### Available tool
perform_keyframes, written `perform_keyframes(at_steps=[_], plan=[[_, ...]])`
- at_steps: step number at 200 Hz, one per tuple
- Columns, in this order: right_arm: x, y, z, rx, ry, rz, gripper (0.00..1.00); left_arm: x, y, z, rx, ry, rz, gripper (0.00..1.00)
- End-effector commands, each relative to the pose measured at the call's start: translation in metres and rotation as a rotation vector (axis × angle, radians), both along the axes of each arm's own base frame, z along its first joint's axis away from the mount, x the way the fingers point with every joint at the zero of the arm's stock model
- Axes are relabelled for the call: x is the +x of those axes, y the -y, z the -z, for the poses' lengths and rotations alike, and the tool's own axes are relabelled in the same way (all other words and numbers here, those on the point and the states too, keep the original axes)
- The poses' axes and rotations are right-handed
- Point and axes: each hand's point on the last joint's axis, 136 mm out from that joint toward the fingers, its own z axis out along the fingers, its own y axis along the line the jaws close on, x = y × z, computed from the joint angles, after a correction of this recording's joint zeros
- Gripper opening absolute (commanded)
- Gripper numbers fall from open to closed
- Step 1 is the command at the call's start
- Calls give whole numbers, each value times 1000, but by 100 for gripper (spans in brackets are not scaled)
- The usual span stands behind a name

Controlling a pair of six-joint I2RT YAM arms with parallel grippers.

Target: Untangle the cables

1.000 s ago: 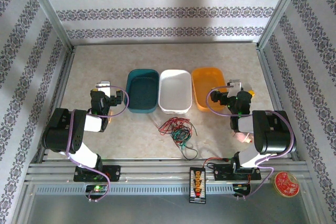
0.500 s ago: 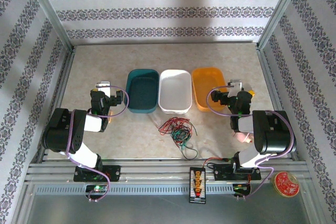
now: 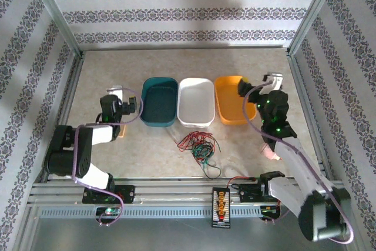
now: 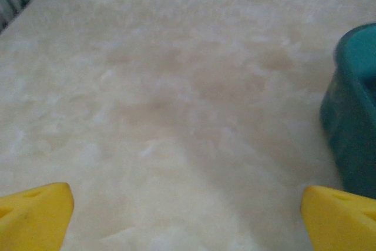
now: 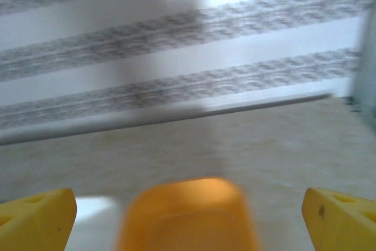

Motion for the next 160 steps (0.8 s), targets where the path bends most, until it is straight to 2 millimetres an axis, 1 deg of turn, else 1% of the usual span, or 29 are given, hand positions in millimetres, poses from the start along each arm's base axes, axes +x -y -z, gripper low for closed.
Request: perform_keyframes(at_steps=[1, 3, 8, 14, 21, 30, 34, 35, 44, 55, 77, 82, 90, 97, 105, 116, 129, 143, 160], plan=[[-37, -36, 52, -67, -266, -106, 96, -13, -17, -41, 7, -30, -114, 99], [-42, -43, 54, -74, -282, -128, 96, -15, -18, -45, 13, -18, -130, 99], [-48, -52, 59, -82, -306, -160, 95, -19, -21, -54, 21, 10, -171, 99], [-59, -68, 67, -96, -342, -223, 94, -25, -20, -66, 7, 41, -189, 99], [-72, -84, 77, -116, -386, -293, 93, -30, -14, -73, -28, 47, -180, 99], [-91, -104, 92, -141, -451, -376, 93, -36, 0, -75, -72, 29, -151, 99], [-98, -110, 99, -146, -480, -407, 93, -39, 7, -76, -85, 23, -137, 99], [-102, -114, 102, -148, -495, -424, 93, -40, 10, -76, -88, 21, -131, 99], [-116, -125, 115, -149, -557, -480, 92, -46, 36, -73, -110, 1, -64, 99], [-131, -135, 134, -135, -649, -531, 92, -54, 78, -69, -139, -16, 47, 99], [-148, -142, 160, -93, -798, -577, 87, -74, 169, -51, -293, -96, 315, 99], [-150, -143, 166, -89, -827, -586, 86, -81, 191, -45, -326, -128, 381, 99], [-153, -144, 172, -82, -867, -598, 82, -92, 223, -37, -357, -181, 495, 99], [-156, -145, 178, -79, -903, -604, 79, -102, 245, -30, -364, -230, 575, 99], [-158, -144, 183, -77, -934, -605, 76, -114, 266, -21, -357, -281, 657, 99], [-159, -142, 190, -75, -966, -597, 73, -130, 287, -11, -321, -347, 756, 99], [-155, -138, 196, -73, -985, -566, 69, -147, 303, -2, -266, -419, 844, 99], [-149, -133, 200, -63, -994, -536, 68, -162, 312, 4, -227, -489, 923, 99], [-141, -129, 205, -46, -1005, -512, 64, -174, 315, 8, -180, -545, 978, 99]])
